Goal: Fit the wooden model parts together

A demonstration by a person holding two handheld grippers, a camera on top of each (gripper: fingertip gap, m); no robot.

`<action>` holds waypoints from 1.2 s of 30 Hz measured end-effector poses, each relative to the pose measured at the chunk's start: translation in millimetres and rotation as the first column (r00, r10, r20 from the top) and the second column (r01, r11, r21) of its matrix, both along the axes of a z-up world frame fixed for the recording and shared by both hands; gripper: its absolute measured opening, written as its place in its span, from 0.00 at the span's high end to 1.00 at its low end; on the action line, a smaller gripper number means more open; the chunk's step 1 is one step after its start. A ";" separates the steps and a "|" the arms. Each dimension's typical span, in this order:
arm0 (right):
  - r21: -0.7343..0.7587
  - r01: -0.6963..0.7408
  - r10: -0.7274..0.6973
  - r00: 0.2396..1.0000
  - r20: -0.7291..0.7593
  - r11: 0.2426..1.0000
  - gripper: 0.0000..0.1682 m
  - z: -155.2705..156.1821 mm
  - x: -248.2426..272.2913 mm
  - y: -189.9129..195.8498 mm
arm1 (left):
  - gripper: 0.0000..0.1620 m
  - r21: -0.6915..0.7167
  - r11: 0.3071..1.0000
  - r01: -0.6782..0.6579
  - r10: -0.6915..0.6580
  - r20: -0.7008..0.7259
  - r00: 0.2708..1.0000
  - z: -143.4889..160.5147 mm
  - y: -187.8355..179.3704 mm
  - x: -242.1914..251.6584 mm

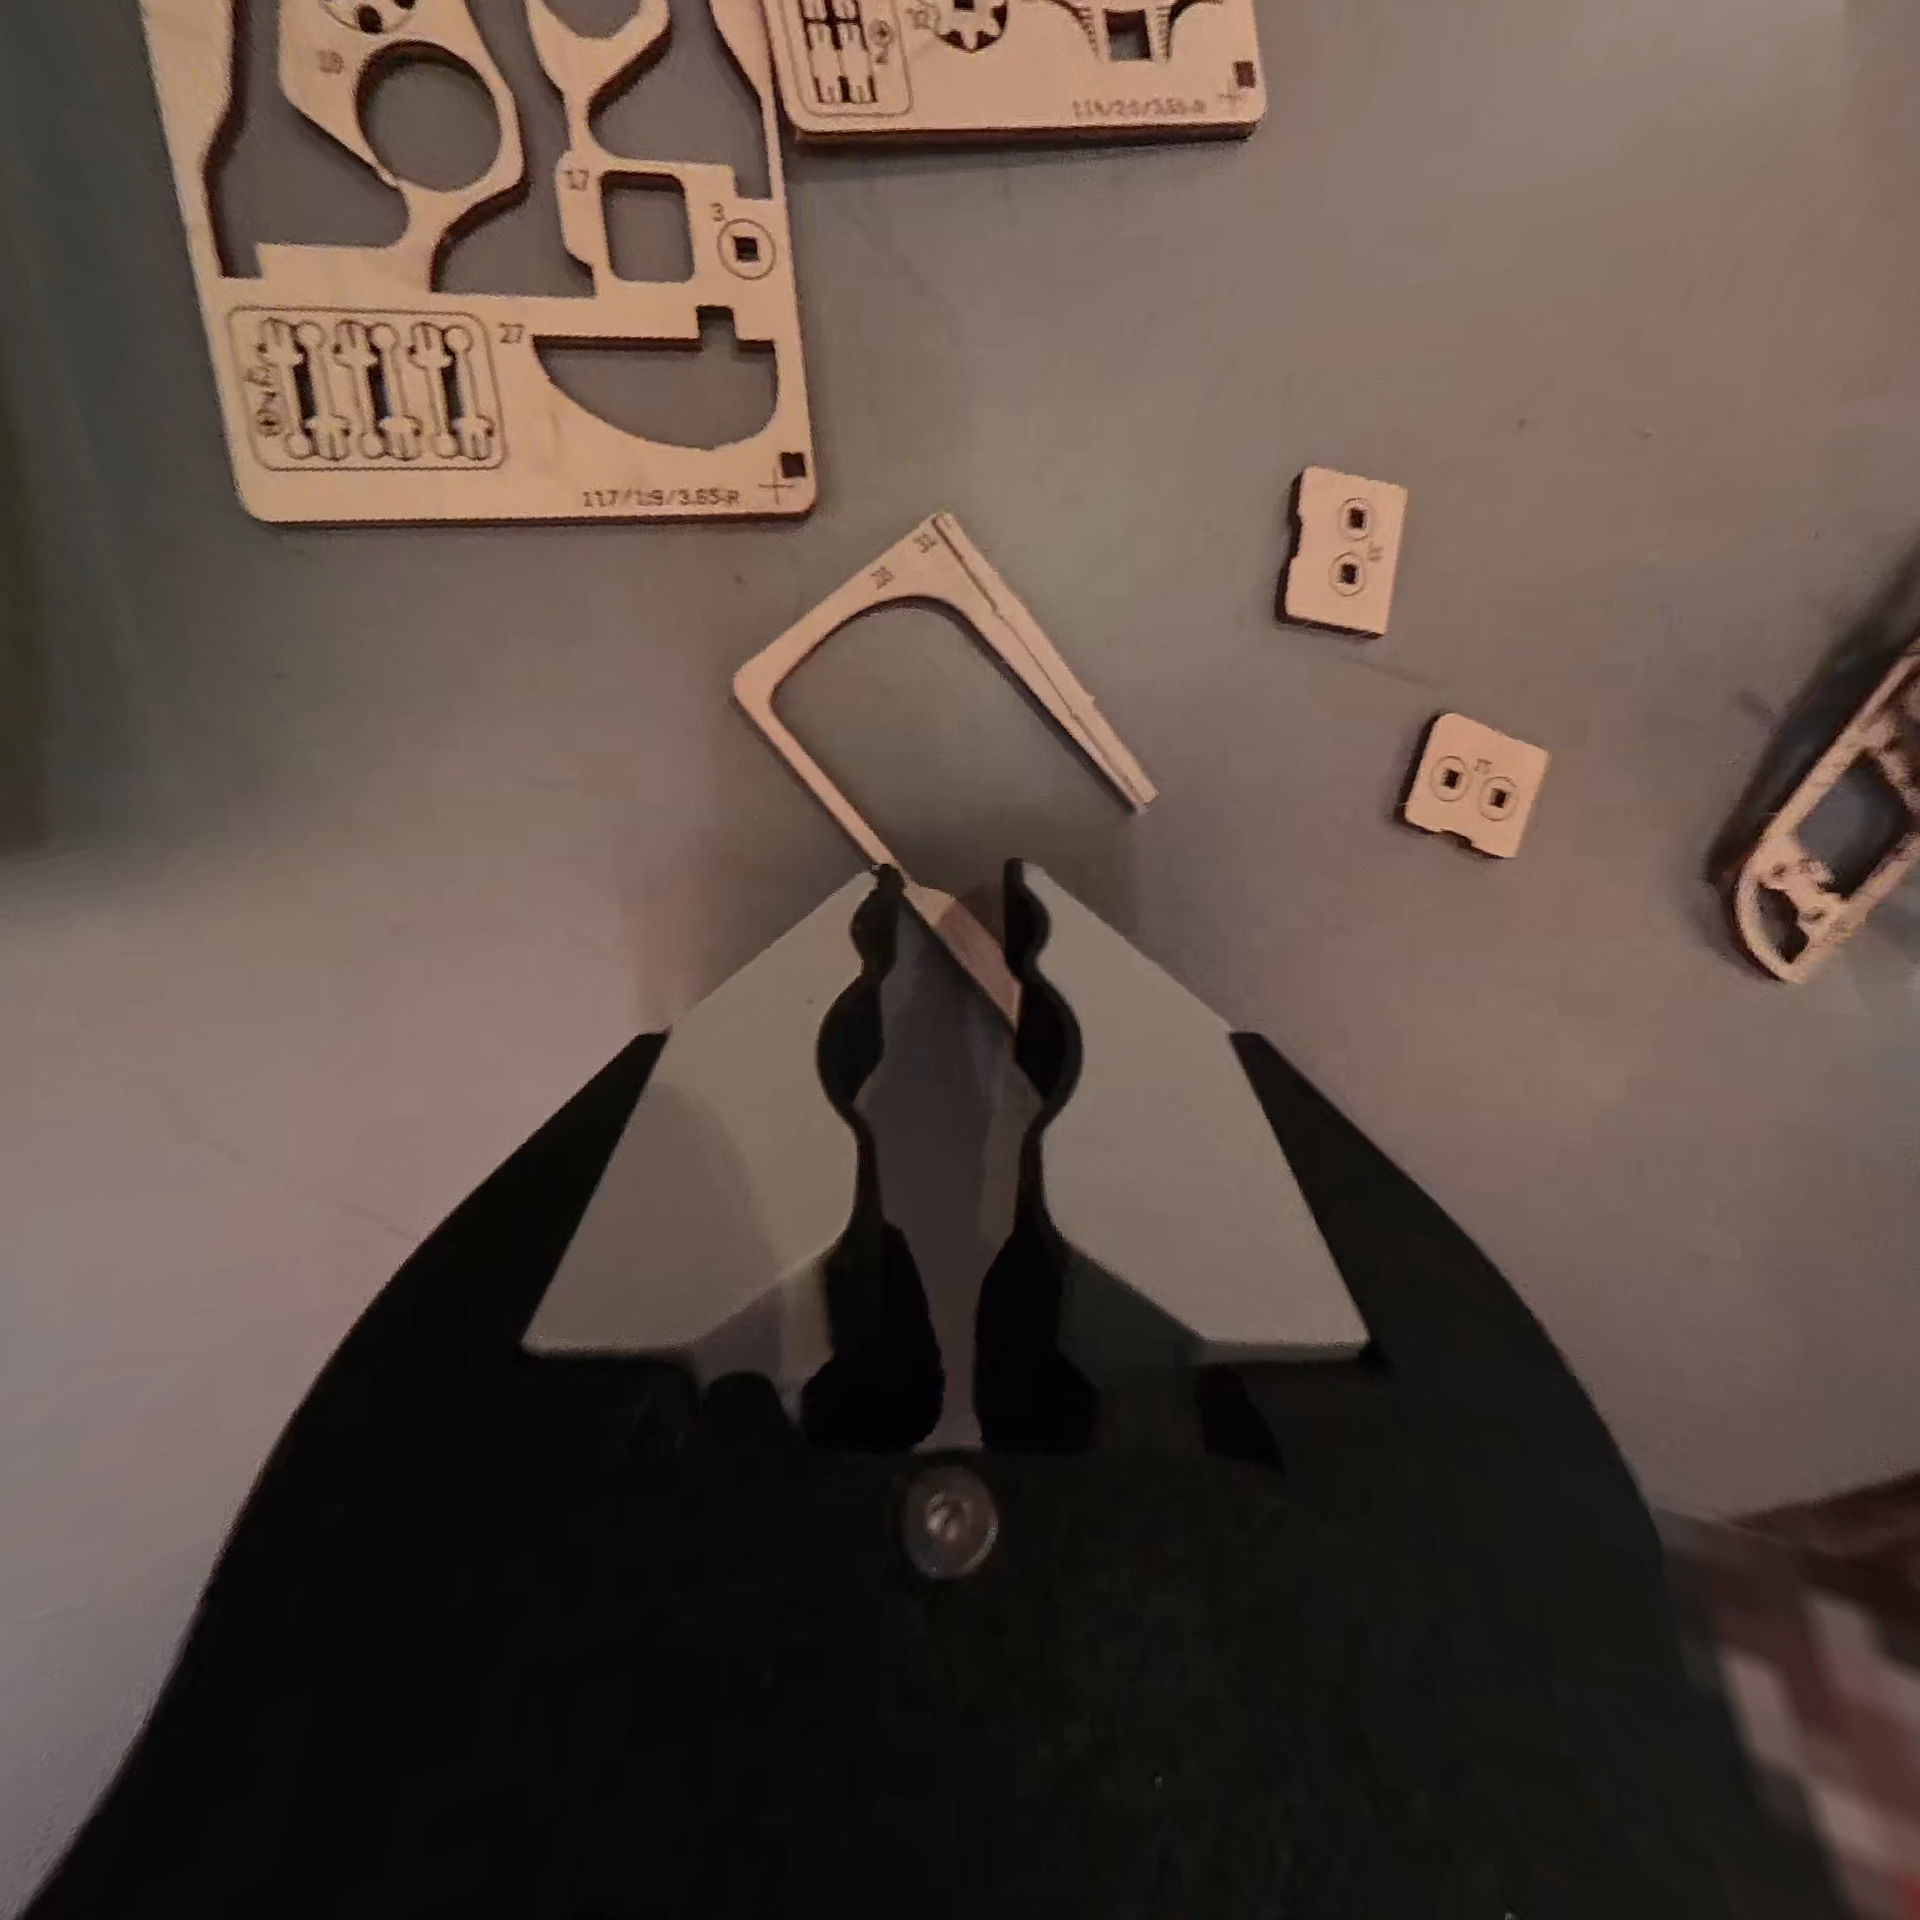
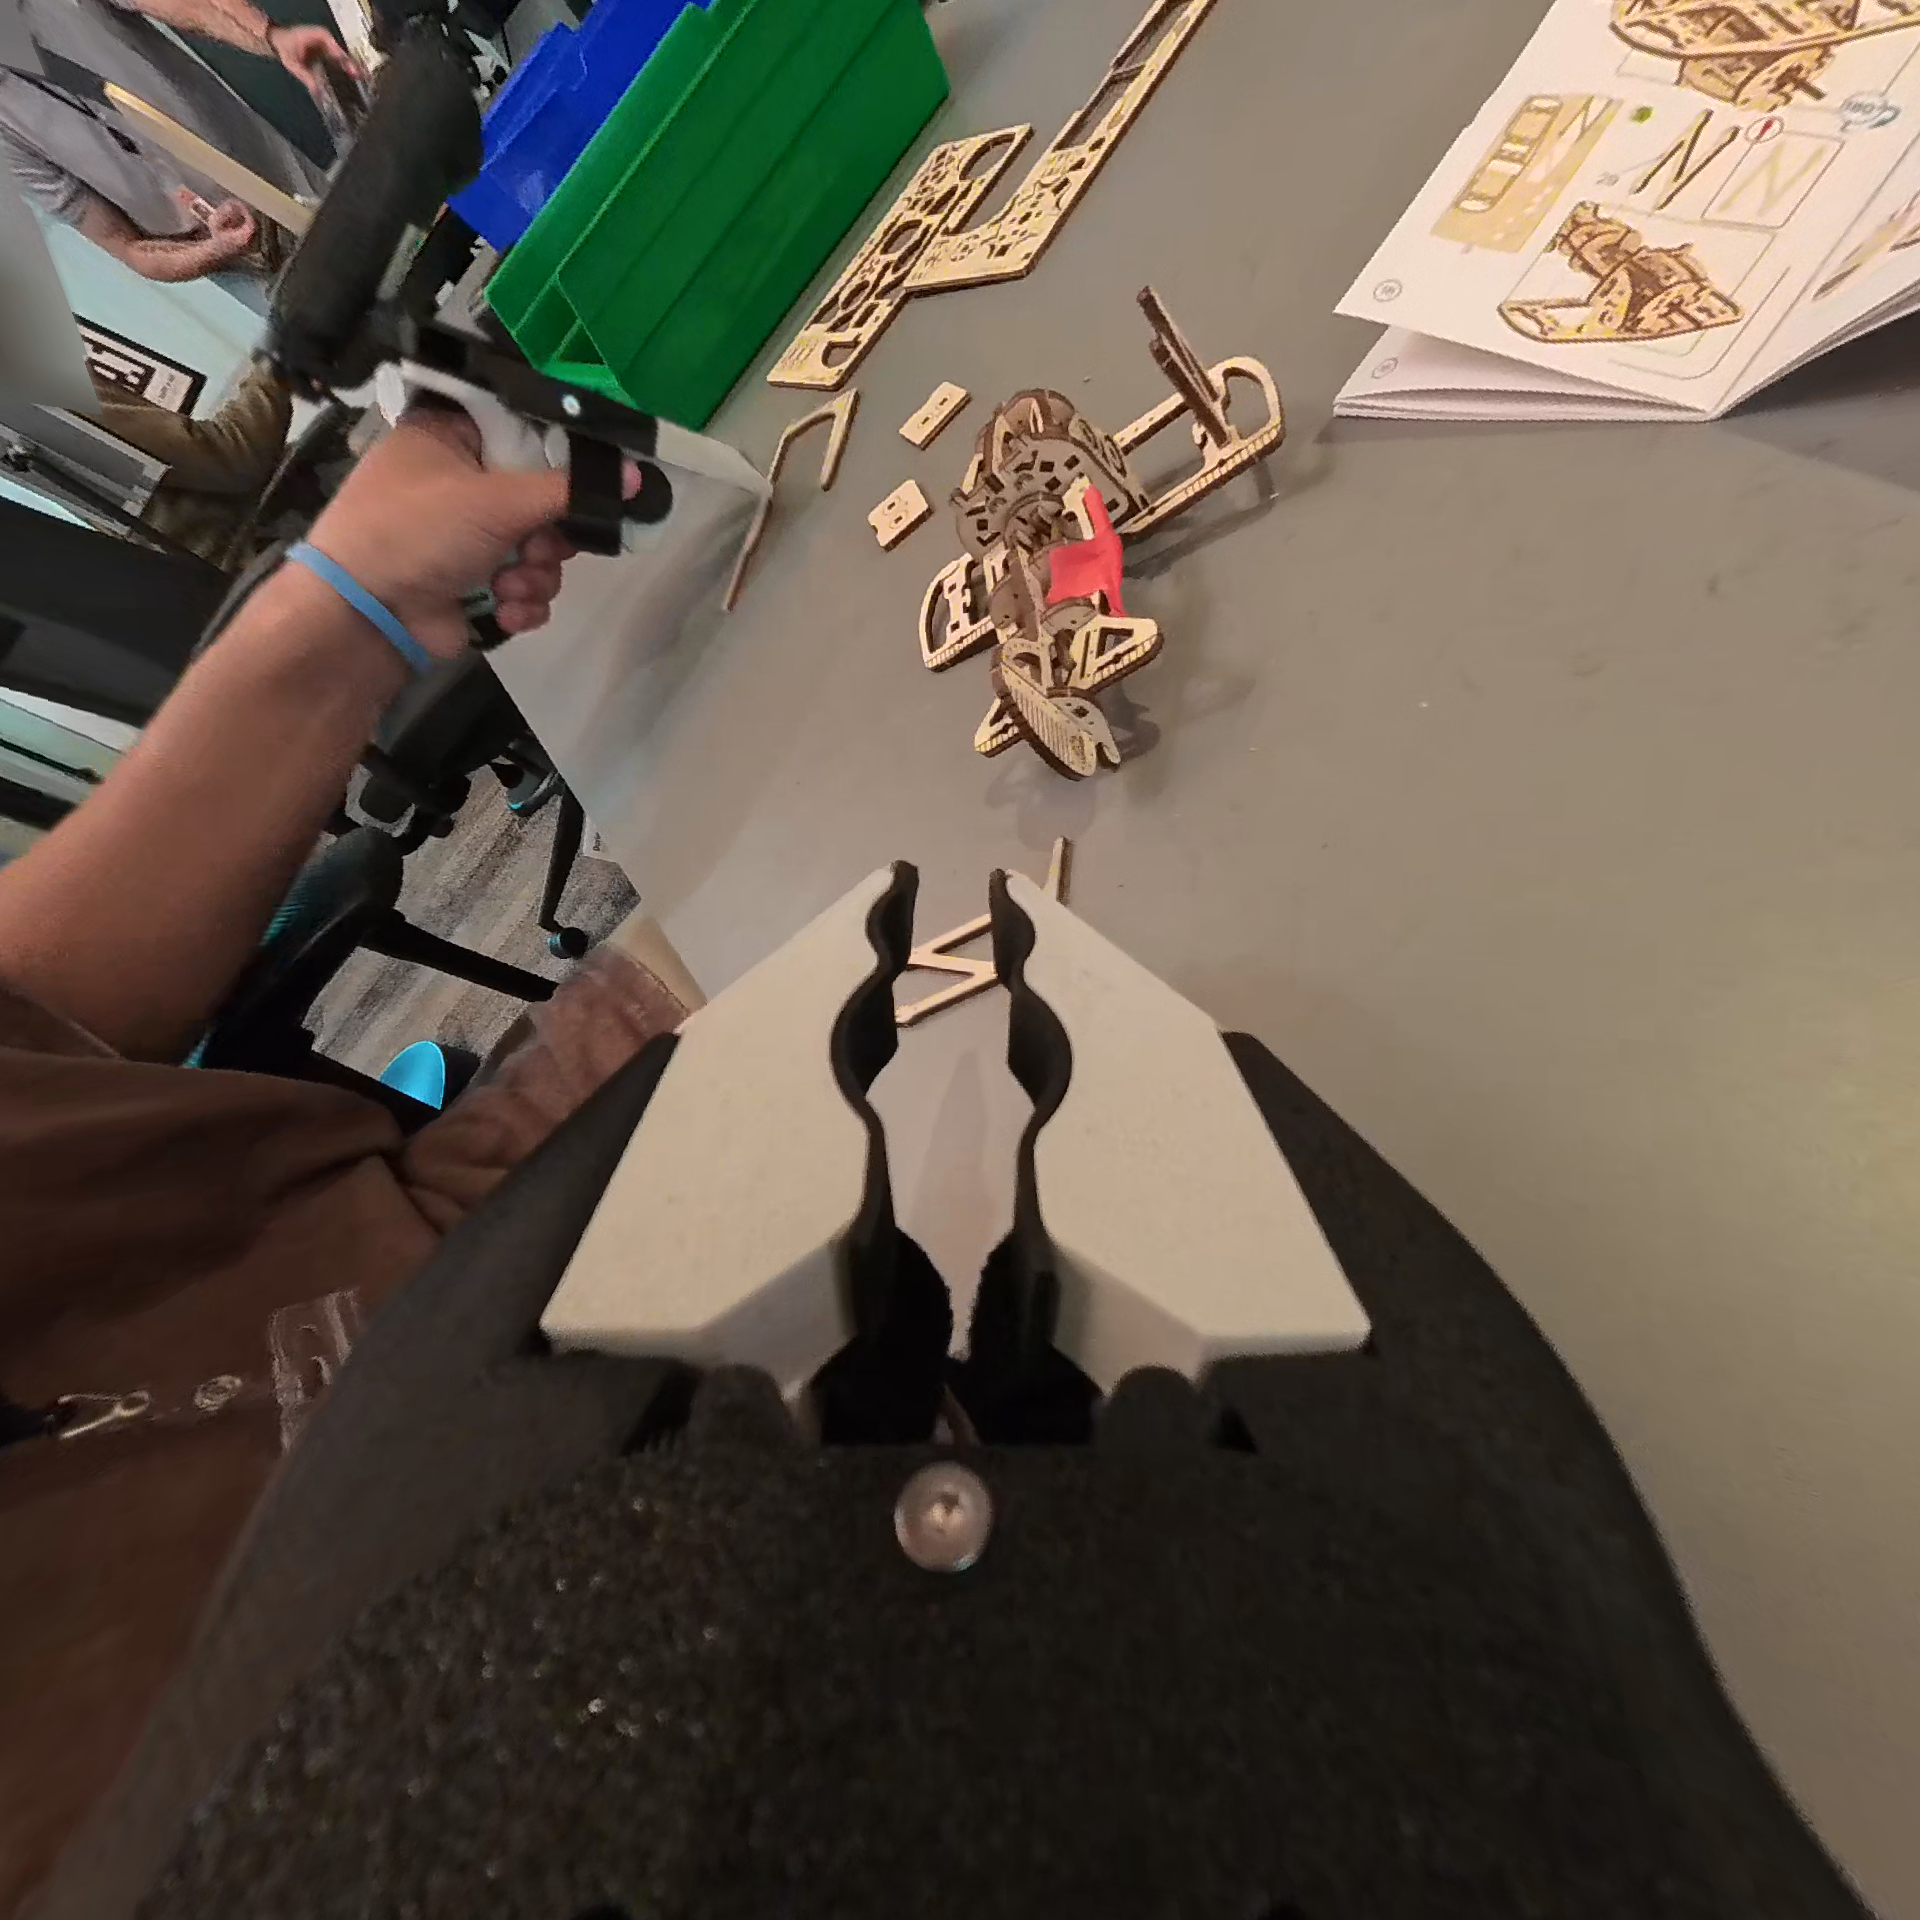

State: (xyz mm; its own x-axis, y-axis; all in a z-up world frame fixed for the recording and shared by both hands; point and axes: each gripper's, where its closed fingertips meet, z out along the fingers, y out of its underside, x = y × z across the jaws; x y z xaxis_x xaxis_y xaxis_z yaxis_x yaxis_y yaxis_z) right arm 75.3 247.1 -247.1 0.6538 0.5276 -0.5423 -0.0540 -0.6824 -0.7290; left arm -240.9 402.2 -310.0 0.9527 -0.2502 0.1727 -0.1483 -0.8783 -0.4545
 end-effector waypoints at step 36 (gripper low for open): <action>-0.022 -0.029 0.031 0.998 0.054 0.999 0.92 -9.8 -6.2 -5.0 | 0.99 0.077 0.987 0.144 -0.134 -0.129 0.983 -3.5 -12.5 -35.8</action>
State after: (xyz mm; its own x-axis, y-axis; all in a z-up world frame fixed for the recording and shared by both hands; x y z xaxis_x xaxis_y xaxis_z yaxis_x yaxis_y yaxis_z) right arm 69.0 242.1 -256.9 0.6668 0.5361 -0.5177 0.0062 -0.6986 -0.7155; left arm -276.7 389.7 -313.4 0.9202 -0.3903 0.0291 -0.3253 -0.8040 -0.4977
